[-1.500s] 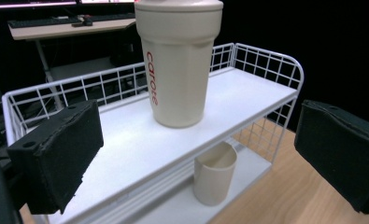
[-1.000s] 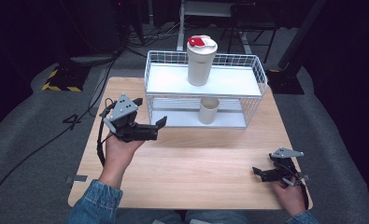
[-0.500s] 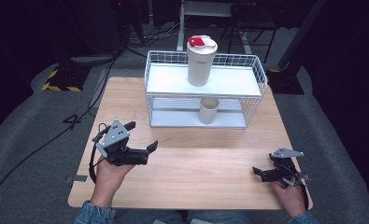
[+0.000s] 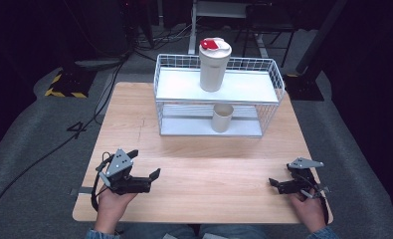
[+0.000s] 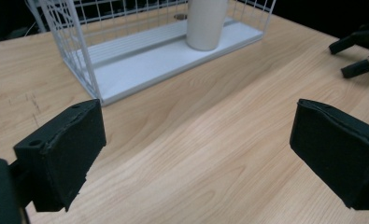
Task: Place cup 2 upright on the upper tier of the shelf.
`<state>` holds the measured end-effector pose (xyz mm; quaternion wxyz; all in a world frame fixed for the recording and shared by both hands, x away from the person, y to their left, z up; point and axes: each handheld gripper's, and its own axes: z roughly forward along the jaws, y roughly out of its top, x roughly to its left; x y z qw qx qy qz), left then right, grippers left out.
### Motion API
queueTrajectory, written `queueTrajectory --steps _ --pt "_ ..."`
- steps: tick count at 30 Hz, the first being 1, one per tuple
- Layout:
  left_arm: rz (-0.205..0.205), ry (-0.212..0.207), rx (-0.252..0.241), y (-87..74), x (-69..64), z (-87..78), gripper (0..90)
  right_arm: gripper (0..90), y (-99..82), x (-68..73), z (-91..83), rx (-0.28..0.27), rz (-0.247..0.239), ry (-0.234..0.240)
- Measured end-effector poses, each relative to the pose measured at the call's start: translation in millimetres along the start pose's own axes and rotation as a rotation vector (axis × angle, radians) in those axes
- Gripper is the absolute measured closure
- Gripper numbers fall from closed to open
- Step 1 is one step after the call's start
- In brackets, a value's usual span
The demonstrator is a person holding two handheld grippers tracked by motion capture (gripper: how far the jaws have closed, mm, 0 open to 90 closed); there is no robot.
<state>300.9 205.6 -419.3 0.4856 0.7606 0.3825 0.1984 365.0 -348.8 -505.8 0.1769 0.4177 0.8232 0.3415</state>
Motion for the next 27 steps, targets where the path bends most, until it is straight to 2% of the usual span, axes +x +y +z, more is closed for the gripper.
queueTrajectory --steps 5,6,10,13,14,15,16,17,18,19,21,23,27 --pt "-0.017 0.002 0.024 -11.0 1.3 5.0 4.7 0.7 0.0 0.0 0.0 0.0 0.0 0.0" --pt "-0.019 0.007 0.048 -16.3 2.3 8.7 4.6 0.7 0.0 0.0 0.0 0.0 0.0 0.0" --pt "-0.013 0.018 0.082 -23.3 3.1 14.0 4.7 0.7 0.0 0.0 0.0 0.0 0.0 0.0" --pt "-0.007 0.017 0.117 -30.0 4.1 19.5 4.6 0.7 0.0 0.0 0.0 0.0 0.0 0.0" --pt "-0.01 0.005 0.14 -34.1 4.6 23.7 4.4 0.7 0.0 0.0 0.0 0.0 0.0 0.0" --pt "-0.01 0.005 0.14 -34.1 4.6 23.7 4.0 0.7 0.0 0.0 0.0 0.0 0.0 0.0" --pt "-0.016 -0.012 0.172 -37.4 3.4 28.1 3.8 0.7 0.0 0.1 0.0 0.0 0.001 0.001" --pt "-0.016 -0.012 0.172 -37.4 3.4 28.1 3.8 0.7 0.0 0.1 0.0 0.0 0.001 0.001" --pt "0.006 -0.01 0.205 -39.8 2.1 32.1 3.7 0.7 0.0 0.0 0.0 0.0 0.0 0.0" --pt "0.006 -0.01 0.205 -39.8 2.1 32.1 3.7 0.7 0.0 0.0 0.0 0.0 0.0 0.0" --pt "0.014 -0.017 0.239 -42.2 1.0 36.0 3.7 0.7 0.0 0.0 0.0 0.0 0.0 0.0" --pt "0.014 -0.018 0.287 -46.4 0.7 42.1 3.7 0.7 0.0 0.0 0.0 0.0 0.001 0.001" --pt "-0.002 -0.03 0.331 -51.8 2.5 48.6 3.7 0.7 0.0 0.0 0.0 0.0 0.0 0.0"
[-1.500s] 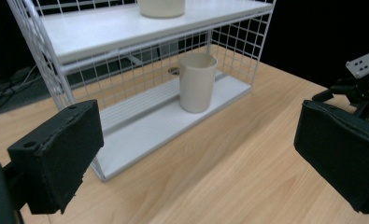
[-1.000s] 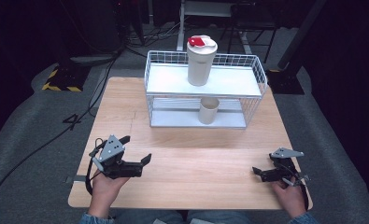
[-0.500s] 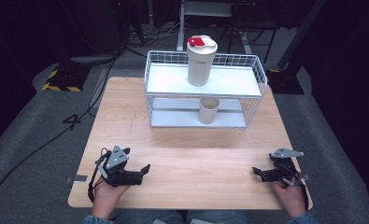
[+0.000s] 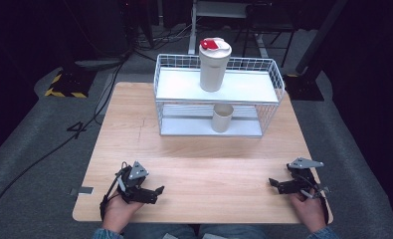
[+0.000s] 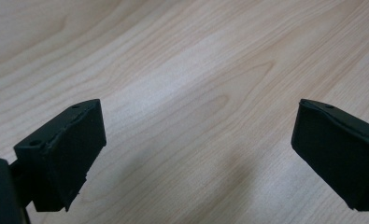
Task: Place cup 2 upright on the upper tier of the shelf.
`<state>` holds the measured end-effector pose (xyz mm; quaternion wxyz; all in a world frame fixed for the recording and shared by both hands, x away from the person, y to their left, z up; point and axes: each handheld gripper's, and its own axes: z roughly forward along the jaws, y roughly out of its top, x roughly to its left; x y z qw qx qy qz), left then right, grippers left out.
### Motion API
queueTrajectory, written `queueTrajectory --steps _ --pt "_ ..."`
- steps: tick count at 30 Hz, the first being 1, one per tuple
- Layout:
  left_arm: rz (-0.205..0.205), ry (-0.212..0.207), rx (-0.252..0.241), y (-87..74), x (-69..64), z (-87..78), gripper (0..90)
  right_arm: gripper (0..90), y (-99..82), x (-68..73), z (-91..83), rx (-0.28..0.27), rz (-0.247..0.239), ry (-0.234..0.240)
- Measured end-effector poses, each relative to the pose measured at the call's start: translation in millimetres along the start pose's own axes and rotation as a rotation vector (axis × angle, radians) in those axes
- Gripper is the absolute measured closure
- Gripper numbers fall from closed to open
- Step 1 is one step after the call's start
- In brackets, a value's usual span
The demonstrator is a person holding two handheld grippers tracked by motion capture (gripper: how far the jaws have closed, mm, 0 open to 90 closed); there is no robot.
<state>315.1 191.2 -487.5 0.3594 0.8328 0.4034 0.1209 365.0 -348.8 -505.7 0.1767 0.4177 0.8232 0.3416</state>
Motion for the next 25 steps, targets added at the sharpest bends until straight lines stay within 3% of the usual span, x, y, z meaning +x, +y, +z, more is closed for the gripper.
queueTrajectory --steps 5,7,15,20,25 --pt "-0.008 0.0 0.045 -2.9 0.9 6.8 3.8 0.7 0.0 0.1 0.0 0.0 0.001 0.0" --pt "0.005 0.029 0.076 -5.0 2.2 11.2 4.0 0.7 0.0 0.0 0.0 0.0 0.0 0.0" --pt "-0.003 0.095 0.044 -8.7 4.9 16.2 0.9 0.7 0.0 0.0 0.0 0.0 0.0 0.0" --pt "-0.083 0.156 0.036 -5.6 2.0 20.3 0.8 0.7 0.0 0.1 0.0 0.0 0.0 0.0" --pt "-0.096 0.169 0.034 -5.0 1.4 20.9 0.9 0.6 -0.1 0.2 0.0 0.0 -0.001 -0.002"
